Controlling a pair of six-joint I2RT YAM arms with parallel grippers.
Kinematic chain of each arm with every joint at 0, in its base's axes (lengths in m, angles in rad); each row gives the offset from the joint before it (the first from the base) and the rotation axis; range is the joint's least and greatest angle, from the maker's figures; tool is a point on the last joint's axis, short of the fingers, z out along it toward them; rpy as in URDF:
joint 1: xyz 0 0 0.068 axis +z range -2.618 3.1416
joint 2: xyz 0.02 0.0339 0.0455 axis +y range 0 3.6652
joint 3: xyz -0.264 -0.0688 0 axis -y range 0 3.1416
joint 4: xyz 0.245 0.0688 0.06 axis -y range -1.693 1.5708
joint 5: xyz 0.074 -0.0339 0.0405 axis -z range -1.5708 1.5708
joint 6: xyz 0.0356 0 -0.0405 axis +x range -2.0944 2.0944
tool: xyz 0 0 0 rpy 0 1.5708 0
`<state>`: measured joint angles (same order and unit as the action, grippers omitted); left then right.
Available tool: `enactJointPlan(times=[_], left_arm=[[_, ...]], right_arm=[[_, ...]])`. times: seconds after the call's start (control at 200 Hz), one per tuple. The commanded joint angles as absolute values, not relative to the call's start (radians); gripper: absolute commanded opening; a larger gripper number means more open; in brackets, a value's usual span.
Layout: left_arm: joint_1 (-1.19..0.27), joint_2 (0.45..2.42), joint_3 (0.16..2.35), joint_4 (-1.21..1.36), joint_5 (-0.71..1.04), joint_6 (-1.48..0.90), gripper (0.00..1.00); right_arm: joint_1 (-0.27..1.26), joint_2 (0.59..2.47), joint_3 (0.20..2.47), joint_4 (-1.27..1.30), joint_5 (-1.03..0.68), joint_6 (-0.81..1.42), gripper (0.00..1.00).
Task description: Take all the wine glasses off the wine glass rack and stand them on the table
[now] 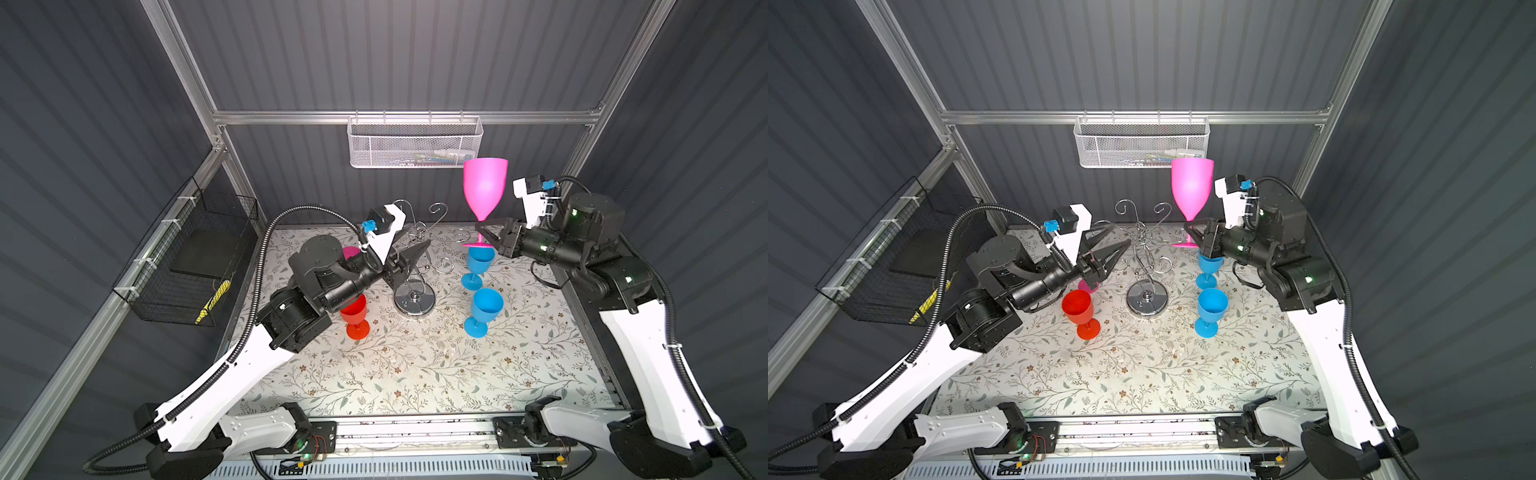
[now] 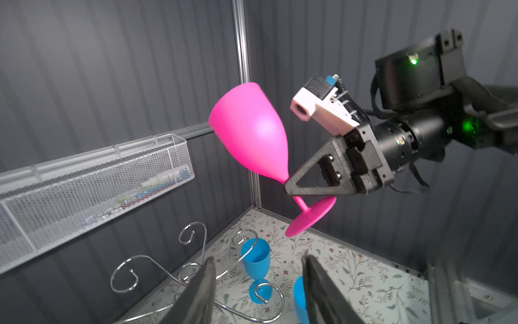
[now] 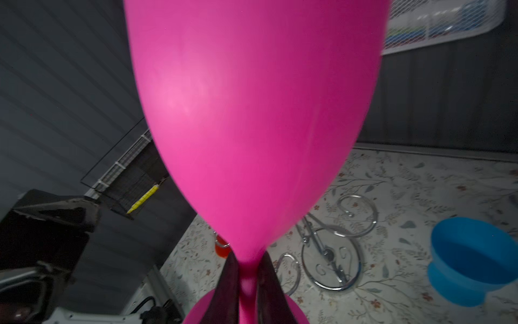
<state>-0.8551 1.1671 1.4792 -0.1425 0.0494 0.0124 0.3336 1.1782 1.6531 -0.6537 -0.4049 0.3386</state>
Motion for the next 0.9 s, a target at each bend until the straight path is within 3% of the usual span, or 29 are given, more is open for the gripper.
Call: enactJointPlan(times=[0.0, 0.15, 0.31, 0.4, 0.48, 0.895], left_arm=[[-0.722, 1.209, 1.545, -0.219, 0.150, -0.279, 0.50], [-0.613, 1.235, 1.562, -0.222, 0.321, -0.434, 0.51], [-0.546, 1.365, 1.677, -0.221, 0.714, -0.639, 0.56], [-0.538, 1.418, 1.673, -0.048, 0.870, -0.829, 0.46], [-0.538, 1.423, 1.660, 0.021, 0.890, -0.887, 0.44], [-0.538, 1.445, 1.699, -0.228, 0.916, -0.731, 0.47]], right_arm=[[0.333, 1.085, 1.538, -0.600, -0.161, 0.103, 0.00], [0.338, 0.977, 1.380, -0.504, -0.087, -0.050, 0.00], [0.359, 0.904, 1.311, -0.497, -0.073, -0.251, 0.00], [0.387, 0.862, 1.263, -0.490, -0.071, -0.377, 0.00], [0.407, 0.814, 1.204, -0.461, -0.077, -0.474, 0.00], [0.494, 0.765, 1.147, -0.491, -0.075, -0.763, 0.00]])
